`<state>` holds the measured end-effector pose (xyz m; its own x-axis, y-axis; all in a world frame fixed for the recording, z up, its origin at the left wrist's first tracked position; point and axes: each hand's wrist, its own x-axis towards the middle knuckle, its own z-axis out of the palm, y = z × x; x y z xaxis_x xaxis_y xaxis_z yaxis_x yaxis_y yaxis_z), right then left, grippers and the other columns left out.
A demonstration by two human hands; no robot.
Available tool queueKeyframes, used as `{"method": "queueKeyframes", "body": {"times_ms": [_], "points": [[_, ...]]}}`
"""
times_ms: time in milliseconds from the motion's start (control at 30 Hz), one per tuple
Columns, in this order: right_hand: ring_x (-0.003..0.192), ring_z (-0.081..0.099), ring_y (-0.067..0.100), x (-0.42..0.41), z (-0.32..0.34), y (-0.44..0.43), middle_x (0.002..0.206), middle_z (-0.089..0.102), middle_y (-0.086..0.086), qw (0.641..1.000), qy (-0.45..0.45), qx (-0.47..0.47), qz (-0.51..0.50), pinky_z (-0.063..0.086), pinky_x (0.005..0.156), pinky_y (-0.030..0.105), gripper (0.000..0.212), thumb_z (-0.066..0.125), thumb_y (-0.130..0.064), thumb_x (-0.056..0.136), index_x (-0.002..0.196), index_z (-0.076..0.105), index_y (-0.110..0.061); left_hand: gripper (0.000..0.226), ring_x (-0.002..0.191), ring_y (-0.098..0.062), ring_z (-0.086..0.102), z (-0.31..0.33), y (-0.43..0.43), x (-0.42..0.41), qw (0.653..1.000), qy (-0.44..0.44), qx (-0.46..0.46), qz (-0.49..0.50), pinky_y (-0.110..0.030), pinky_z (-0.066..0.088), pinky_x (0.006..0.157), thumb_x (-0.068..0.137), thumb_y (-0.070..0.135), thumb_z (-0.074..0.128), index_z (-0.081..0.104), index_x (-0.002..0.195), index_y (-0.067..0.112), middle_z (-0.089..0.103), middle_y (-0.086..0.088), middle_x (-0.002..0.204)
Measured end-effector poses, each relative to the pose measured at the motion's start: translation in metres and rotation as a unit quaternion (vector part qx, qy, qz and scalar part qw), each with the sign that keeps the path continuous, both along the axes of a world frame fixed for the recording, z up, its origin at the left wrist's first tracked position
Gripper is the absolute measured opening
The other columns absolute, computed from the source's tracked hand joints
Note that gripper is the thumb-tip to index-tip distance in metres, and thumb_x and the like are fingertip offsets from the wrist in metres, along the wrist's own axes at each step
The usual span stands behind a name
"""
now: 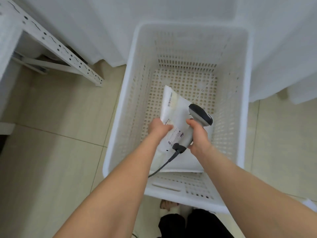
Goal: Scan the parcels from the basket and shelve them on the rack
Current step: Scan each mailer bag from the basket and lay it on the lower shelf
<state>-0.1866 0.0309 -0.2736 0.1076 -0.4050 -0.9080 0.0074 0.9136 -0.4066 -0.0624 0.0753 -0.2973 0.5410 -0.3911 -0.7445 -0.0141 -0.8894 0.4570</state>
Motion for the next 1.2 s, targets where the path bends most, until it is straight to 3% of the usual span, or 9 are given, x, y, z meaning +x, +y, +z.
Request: {"method": "queueKeyframes", "body": {"times_ms": [100,167,333,600,700,867,1000,1067,1200], "points": [[0.082,0.066,0.021,-0.014,0.036,0.001,0.096,0.067,0.006,1.0,-0.003,0.006,-0.026,0.057,0.079,0.04,0.02,0.065,-0.017,0.089,0.108,0.061,-0.015,0.029,0.086,-0.024,0.066,0.037,-0.006,-0.016,0.999,-0.035,-0.022,0.0,-0.035,0.054,0.08,0.079,0.024,0.075,0.064,0.103,0.014,0.069,-0.004,0.098],[0.083,0.066,0.025,-0.02,0.06,0.001,0.092,0.062,0.007,0.999,-0.002,0.006,-0.033,0.057,0.078,0.042,0.013,0.065,-0.013,0.089,0.1,0.059,-0.013,0.03,0.082,-0.022,0.063,0.066,-0.011,-0.015,0.997,-0.056,-0.043,0.013,-0.03,0.05,0.073,0.079,0.024,0.074,0.064,0.106,0.016,0.067,-0.001,0.094],[0.073,0.066,0.023,-0.023,0.12,0.006,0.106,0.058,0.011,0.999,-0.001,0.002,-0.045,0.05,0.061,0.032,0.031,0.063,-0.01,0.09,0.12,0.055,-0.006,0.03,0.098,-0.028,0.064,0.145,-0.028,0.009,0.98,-0.009,-0.139,0.143,-0.037,0.052,0.087,0.084,0.005,0.063,0.06,0.114,0.009,0.067,-0.011,0.107],[0.065,0.06,0.018,-0.02,0.222,-0.002,0.082,0.062,0.006,0.997,-0.006,-0.018,-0.07,0.048,0.059,0.031,0.037,0.063,-0.008,0.09,0.125,0.054,-0.003,0.035,0.102,-0.025,0.062,0.261,-0.038,0.028,0.951,-0.043,-0.215,0.216,-0.033,0.05,0.09,0.089,-0.002,0.055,0.053,0.121,0.009,0.063,-0.007,0.11],[0.066,0.058,0.019,-0.017,0.264,-0.004,0.085,0.06,0.008,0.997,-0.013,-0.027,-0.067,0.047,0.06,0.032,0.039,0.065,-0.009,0.089,0.126,0.054,-0.004,0.034,0.102,-0.025,0.061,0.305,-0.038,0.032,0.952,-0.063,-0.22,0.202,-0.034,0.049,0.092,0.089,-0.004,0.052,0.054,0.12,0.009,0.064,-0.008,0.114],[0.065,0.058,0.019,-0.013,0.337,-0.004,0.089,0.06,0.008,0.996,-0.025,-0.043,-0.077,0.047,0.06,0.031,0.042,0.067,-0.012,0.087,0.127,0.054,-0.004,0.031,0.087,-0.017,0.054,0.389,-0.036,0.042,0.961,-0.101,-0.217,0.135,-0.015,0.039,0.067,0.089,0.0,0.054,0.056,0.119,0.006,0.06,-0.001,0.101],[0.064,0.058,0.019,-0.008,0.395,-0.003,0.088,0.06,0.01,0.994,-0.04,-0.054,-0.09,0.047,0.06,0.031,0.039,0.069,-0.012,0.086,0.121,0.054,-0.007,0.03,0.099,-0.027,0.063,0.452,-0.032,0.052,0.965,-0.094,-0.223,0.096,-0.035,0.052,0.089,0.086,-0.001,0.056,0.062,0.113,0.009,0.067,-0.009,0.109],[0.061,0.056,0.018,-0.007,0.423,-0.003,0.079,0.058,0.008,0.992,-0.047,-0.066,-0.093,0.046,0.056,0.03,0.035,0.069,-0.011,0.086,0.117,0.054,-0.008,0.028,0.101,-0.029,0.065,0.479,-0.03,0.059,0.966,-0.102,-0.226,0.074,-0.043,0.052,0.091,0.083,0.0,0.059,0.066,0.108,0.011,0.069,-0.011,0.107],[0.058,0.056,0.018,-0.01,0.468,-0.004,0.073,0.058,0.007,0.989,-0.055,-0.098,-0.093,0.047,0.052,0.028,0.035,0.07,-0.012,0.085,0.115,0.056,-0.005,0.019,0.095,-0.026,0.065,0.527,-0.028,0.07,0.964,-0.132,-0.229,0.018,-0.04,0.053,0.089,0.08,0.008,0.067,0.067,0.095,0.019,0.07,-0.007,0.1]]}}
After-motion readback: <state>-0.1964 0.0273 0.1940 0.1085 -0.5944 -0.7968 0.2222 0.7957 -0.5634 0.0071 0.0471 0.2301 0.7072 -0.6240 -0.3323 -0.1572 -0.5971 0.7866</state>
